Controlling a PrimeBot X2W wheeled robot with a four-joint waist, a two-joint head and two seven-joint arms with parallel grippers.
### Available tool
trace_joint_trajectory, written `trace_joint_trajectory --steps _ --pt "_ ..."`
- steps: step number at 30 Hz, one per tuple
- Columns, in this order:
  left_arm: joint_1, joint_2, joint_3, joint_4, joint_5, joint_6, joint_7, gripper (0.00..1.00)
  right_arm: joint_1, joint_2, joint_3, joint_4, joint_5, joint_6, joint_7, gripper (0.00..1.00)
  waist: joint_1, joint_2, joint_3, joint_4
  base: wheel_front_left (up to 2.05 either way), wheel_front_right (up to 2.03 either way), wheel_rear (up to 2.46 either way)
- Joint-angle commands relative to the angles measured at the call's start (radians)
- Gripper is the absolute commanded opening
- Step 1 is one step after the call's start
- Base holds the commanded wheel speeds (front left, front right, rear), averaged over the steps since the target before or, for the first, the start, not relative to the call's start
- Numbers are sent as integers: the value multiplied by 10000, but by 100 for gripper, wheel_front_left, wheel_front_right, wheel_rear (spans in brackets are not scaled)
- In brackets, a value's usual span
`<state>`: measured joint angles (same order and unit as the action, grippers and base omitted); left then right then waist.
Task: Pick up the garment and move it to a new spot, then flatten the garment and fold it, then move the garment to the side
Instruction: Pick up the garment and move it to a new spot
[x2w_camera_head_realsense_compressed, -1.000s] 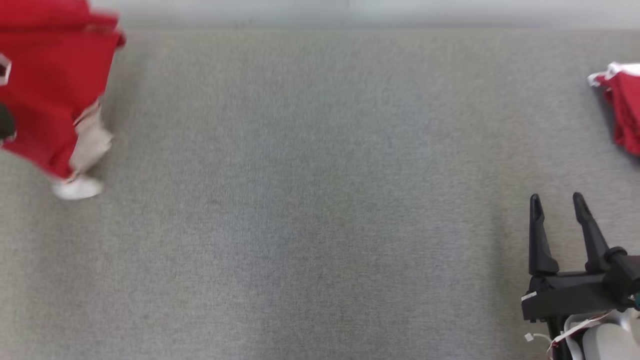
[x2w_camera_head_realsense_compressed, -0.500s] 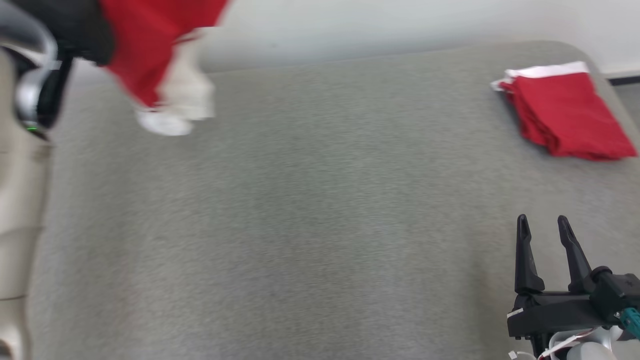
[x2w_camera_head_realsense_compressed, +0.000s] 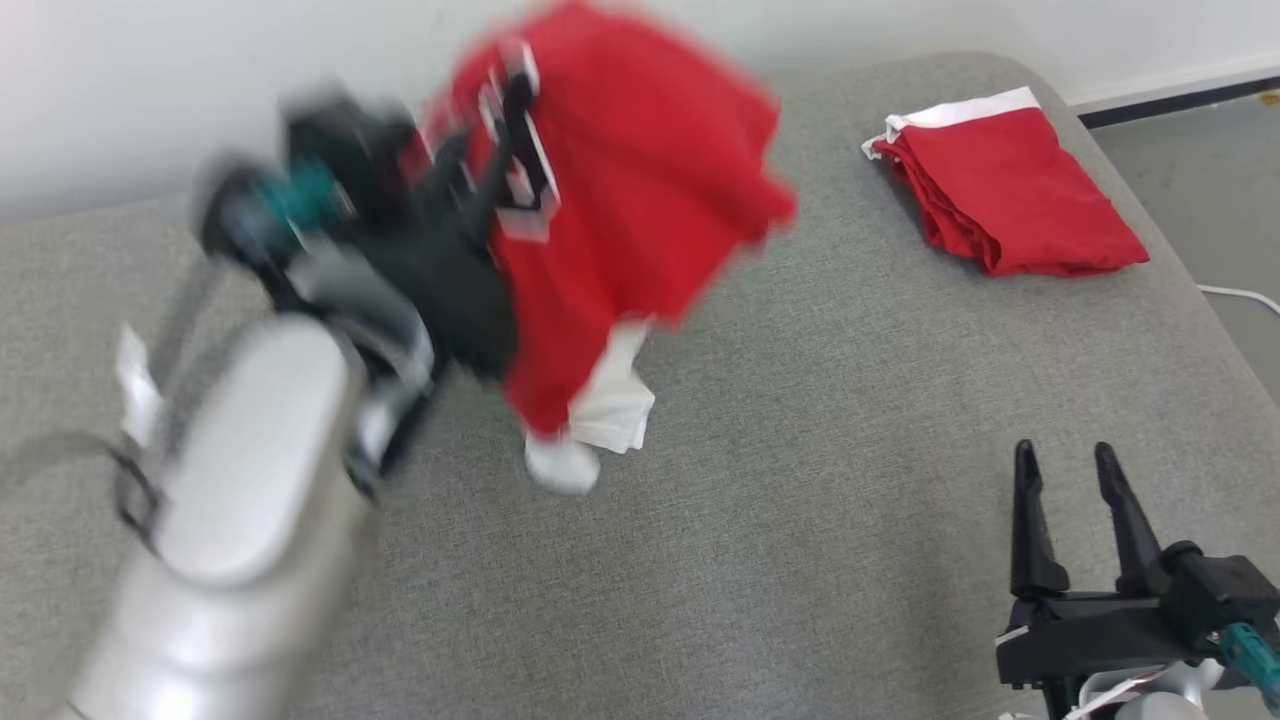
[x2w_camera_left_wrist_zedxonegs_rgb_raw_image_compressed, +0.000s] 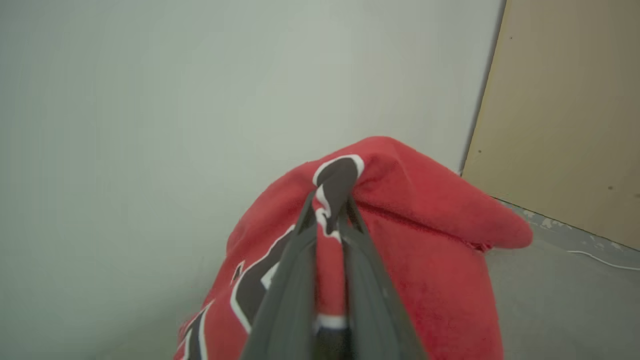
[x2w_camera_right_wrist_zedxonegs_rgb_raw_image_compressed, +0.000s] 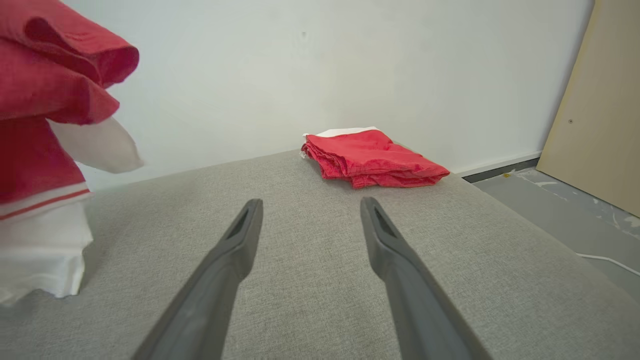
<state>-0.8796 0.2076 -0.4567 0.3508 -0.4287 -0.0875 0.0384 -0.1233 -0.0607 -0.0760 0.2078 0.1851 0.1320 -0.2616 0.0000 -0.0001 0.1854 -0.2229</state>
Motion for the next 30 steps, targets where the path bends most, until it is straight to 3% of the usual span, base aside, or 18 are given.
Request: trace_joint_trajectory --steps 1,11,12,13,14,20,30 --pt "629 -93 -91 1 -96 79 -197 0 -70 43 72 32 74 -29 -45 100 0 1 44 39 0 0 0" --pt "3194 -619 -557 1071 -197 524 -1267 1 -165 71 480 190 71 -29 -44 100 0 1 41 224 0 0 0" --pt "3328 -673 -608 1182 -205 504 -1399 36 -156 72 497 213 62 -29 -44 100 0 1 21 267 0 0 0" --pt "3384 -729 -685 1261 -138 497 -1555 82 -143 76 484 227 54 -29 -44 100 0 1 -18 328 0 0 0" --pt "3402 -757 -722 1300 -106 497 -1758 100 -134 77 508 232 45 -29 -44 100 0 1 -51 373 0 0 0" --pt "3364 -656 -416 878 135 649 -2869 100 43 -7 581 193 -7 -29 -44 100 0 1 -480 802 0 0 0" --pt "4776 123 1209 -956 493 1255 -3021 100 378 -169 753 -116 4 -29 -43 100 0 1 -1179 1689 0 0 0"
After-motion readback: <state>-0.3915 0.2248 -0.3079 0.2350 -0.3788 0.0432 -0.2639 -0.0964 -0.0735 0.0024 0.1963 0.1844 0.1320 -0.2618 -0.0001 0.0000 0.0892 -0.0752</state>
